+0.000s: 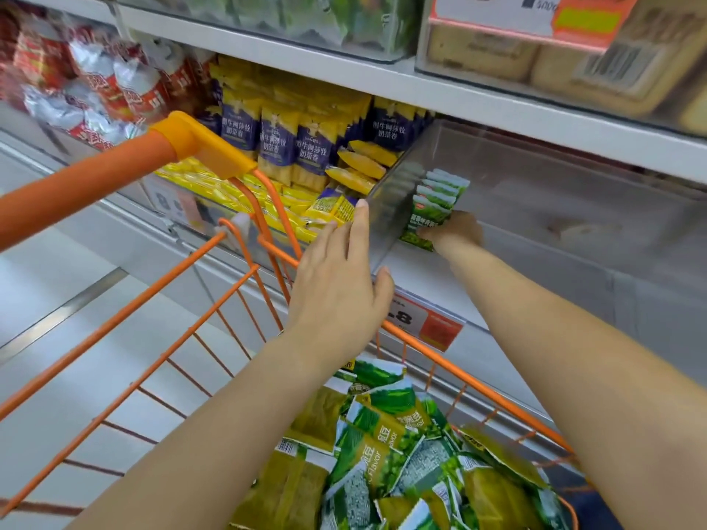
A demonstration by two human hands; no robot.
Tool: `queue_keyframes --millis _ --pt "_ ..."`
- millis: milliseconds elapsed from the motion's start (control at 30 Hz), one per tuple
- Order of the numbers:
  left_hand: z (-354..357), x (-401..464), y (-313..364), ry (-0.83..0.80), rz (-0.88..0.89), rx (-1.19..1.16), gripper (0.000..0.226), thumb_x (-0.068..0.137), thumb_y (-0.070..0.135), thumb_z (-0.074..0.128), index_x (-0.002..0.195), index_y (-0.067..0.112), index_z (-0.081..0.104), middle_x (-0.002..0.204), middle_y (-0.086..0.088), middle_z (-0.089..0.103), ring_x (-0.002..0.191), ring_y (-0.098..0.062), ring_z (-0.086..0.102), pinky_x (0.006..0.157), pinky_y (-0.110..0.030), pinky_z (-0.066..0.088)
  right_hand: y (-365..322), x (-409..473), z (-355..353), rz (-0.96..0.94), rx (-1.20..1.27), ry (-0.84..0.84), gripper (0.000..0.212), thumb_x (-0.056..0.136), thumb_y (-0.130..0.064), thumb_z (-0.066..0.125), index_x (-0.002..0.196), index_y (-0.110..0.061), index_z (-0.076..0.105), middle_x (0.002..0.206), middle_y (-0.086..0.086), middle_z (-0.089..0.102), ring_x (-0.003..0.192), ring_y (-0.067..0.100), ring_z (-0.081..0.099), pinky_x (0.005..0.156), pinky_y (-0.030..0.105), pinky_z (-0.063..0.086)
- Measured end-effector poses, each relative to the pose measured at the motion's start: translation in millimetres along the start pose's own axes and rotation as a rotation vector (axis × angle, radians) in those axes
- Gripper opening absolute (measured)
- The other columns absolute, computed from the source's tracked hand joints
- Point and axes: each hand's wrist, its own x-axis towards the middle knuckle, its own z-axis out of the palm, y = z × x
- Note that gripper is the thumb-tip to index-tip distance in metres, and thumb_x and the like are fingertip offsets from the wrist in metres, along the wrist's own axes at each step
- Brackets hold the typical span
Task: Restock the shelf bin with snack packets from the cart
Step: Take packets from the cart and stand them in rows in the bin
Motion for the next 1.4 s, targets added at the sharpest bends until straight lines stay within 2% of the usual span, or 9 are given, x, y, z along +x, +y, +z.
queue_keyframes --millis 233,367,467,667,800,933,1067,1200,1400 --pt "-21 3 2 -0.122 -0.01 -0.073 0.073 0.099 0.04 0.042 0.154 0.014 0.001 0.158 -0.008 0.019 0.146 -0.024 0.012 0.116 -0.036 0.014 -17 -77 -58 -0.271 0.216 -0.079 0.031 0.09 -0.016 0.062 0.114 -0.016 0.042 0.086 -0.003 0.054 0.071 0.009 0.052 0.059 0.009 0.04" --pt "-48 -8 13 -0.098 0.035 0.095 0.065 0.097 0.038 0.047 0.149 0.008 0.022 0.151 -0.012 0.032 0.14 -0.026 0.025 0.112 -0.035 0.021 15 -170 -86 -0.734 -0.181 0.047 0.011 0.09 -0.03 0.059 0.099 -0.024 0.062 0.082 -0.007 0.065 0.075 0.016 0.06 0.07 0.029 0.045" --pt "-66 -47 23 -0.063 0.169 0.189 0.031 0.095 0.034 0.049 0.121 0.017 0.054 0.111 -0.004 0.061 0.108 -0.025 0.052 0.09 -0.039 0.042 48 -225 -88 -0.924 -0.501 0.046 0.016 0.089 -0.04 0.056 0.085 -0.026 0.063 0.078 -0.003 0.068 0.072 0.027 0.064 0.058 0.035 0.049" --pt "-58 -115 17 -0.965 0.15 0.118 0.052 0.088 0.054 0.058 0.134 0.032 0.049 0.123 0.007 0.058 0.099 -0.009 0.055 0.084 -0.029 0.048 70 -258 -83 -0.873 -0.578 -0.533 0.026 0.092 -0.051 0.051 0.112 -0.038 0.061 0.106 -0.017 0.064 0.091 0.003 0.056 0.082 0.03 0.048" --pt "-44 -128 12 -0.828 0.086 0.122 0.051 0.081 0.054 0.066 0.122 0.026 0.057 0.112 0.006 0.063 0.091 -0.012 0.057 0.081 -0.032 0.051 78 -259 -75 -0.87 -0.485 -0.387 0.023 0.093 -0.048 0.051 0.108 -0.037 0.064 0.101 -0.018 0.066 0.089 0.001 0.058 0.074 0.025 0.047" --pt "-51 -126 9 -0.647 0.097 0.054 0.017 0.083 0.025 0.061 0.071 0.018 0.052 0.068 -0.001 0.044 0.062 -0.014 0.043 0.06 -0.027 0.035 80 -260 -75 -0.76 -0.236 -0.427 0.014 0.09 -0.044 0.056 0.097 -0.037 0.066 0.088 -0.021 0.066 0.081 -0.005 0.058 0.071 0.016 0.045" --pt "-71 -121 1 -0.553 -0.097 -0.255 0.017 0.093 0.023 0.061 0.077 0.019 0.064 0.052 0.016 0.056 0.05 0.005 0.05 0.058 -0.018 0.041 80 -260 -77 -0.674 -0.016 -0.481 0.016 0.087 -0.044 0.061 0.1 -0.036 0.067 0.094 -0.025 0.065 0.091 -0.012 0.057 0.077 0.006 0.042" --pt "-90 -119 7 -0.503 -0.198 -0.789 0.012 0.09 0.018 0.062 0.087 0.007 0.063 0.064 0.001 0.054 0.06 -0.007 0.049 0.062 -0.013 0.041 76 -259 -77 -0.473 0.294 -0.701 0.048 0.073 -0.05 0.06 0.117 -0.032 0.062 0.11 -0.02 0.064 0.102 -0.006 0.06 0.093 0.024 0.05" --pt "-95 -118 28 -0.258 -0.362 -1.022 0.007 0.08 0.016 0.068 0.084 0.014 0.074 0.081 -0.002 0.075 0.072 -0.007 0.069 0.064 -0.014 0.051 67 -263 -88 -0.263 0.689 -0.739 0.036 0.057 -0.025 0.076 0.09 -0.011 0.068 0.077 0.004 0.072 0.065 0.01 0.068 0.057 0.019 0.053"
